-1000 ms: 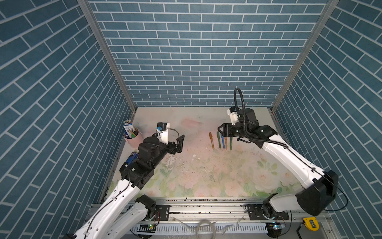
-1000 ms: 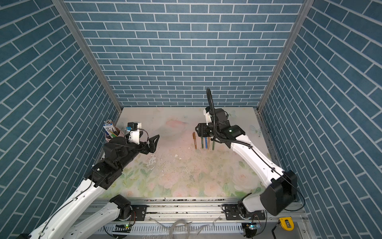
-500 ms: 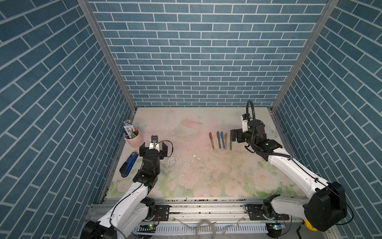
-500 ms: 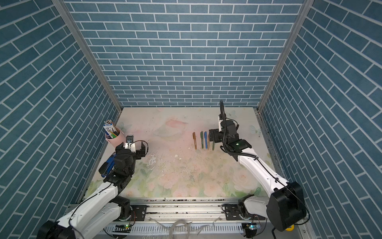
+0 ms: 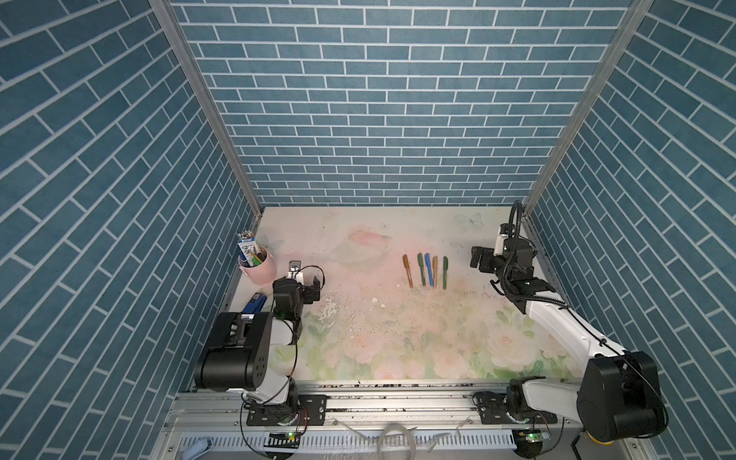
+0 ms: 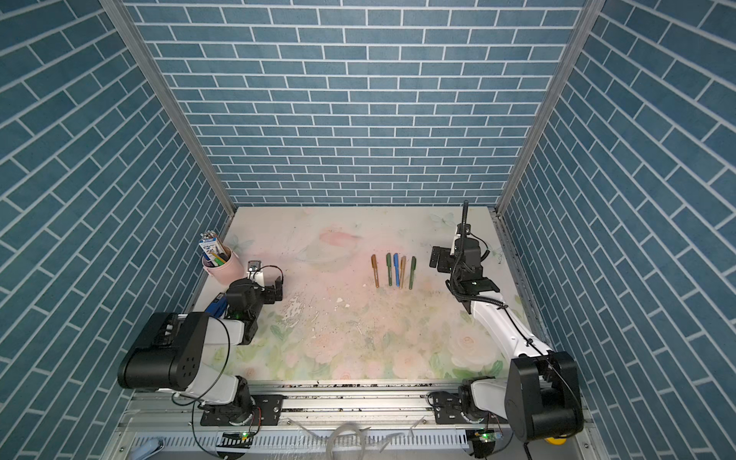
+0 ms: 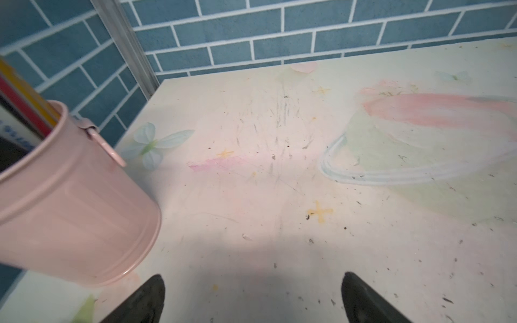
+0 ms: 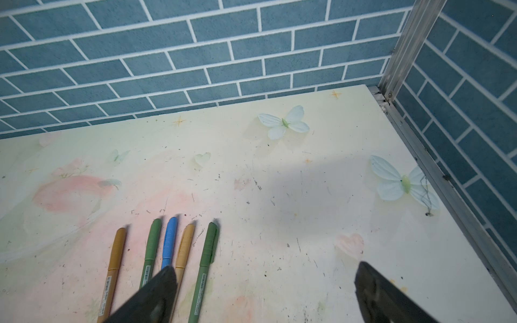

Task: Insert pens into pen caps
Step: Reset both arms

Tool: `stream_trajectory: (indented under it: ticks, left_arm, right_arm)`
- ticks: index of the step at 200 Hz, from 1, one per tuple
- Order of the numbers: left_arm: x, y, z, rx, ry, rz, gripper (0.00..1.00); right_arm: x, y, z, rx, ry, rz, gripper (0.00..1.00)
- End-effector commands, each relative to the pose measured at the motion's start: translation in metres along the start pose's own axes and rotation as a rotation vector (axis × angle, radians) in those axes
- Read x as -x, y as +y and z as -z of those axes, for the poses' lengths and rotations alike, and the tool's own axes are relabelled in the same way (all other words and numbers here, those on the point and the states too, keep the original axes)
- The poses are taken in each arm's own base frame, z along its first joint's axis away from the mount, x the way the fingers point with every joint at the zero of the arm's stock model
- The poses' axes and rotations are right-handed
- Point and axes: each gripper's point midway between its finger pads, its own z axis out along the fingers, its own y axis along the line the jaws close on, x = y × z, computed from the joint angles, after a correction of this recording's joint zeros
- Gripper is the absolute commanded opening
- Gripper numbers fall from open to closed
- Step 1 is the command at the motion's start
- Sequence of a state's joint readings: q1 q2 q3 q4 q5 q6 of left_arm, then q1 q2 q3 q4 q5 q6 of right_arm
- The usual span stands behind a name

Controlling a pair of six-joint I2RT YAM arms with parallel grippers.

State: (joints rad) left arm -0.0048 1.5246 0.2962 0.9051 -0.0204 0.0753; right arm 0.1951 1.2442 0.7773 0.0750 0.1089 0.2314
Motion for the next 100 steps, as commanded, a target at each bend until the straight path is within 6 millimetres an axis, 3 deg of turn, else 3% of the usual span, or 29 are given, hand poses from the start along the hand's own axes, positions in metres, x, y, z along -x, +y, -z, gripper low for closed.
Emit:
stream_trajectory:
  ticks: [1,45,100]
  left_arm:
    - [0.033,-0.01,-0.005,-0.07,-0.104,0.011,1.0]
    - [0.03,-0.01,-0.012,-0.071,-0.047,0.01,1.0]
    - [0.03,-0.01,-0.012,-0.07,-0.046,0.01,0.99]
  right_arm:
    - [0.006,-0.006,0.002,0.0,-0.047,-0.026,0.99]
    - [-0.006,-0.028,-0.007,-0.044,-0.057,0.002,0.99]
    - [-0.033,-0.054,-0.018,-0.105,-0.112,0.174,0.99]
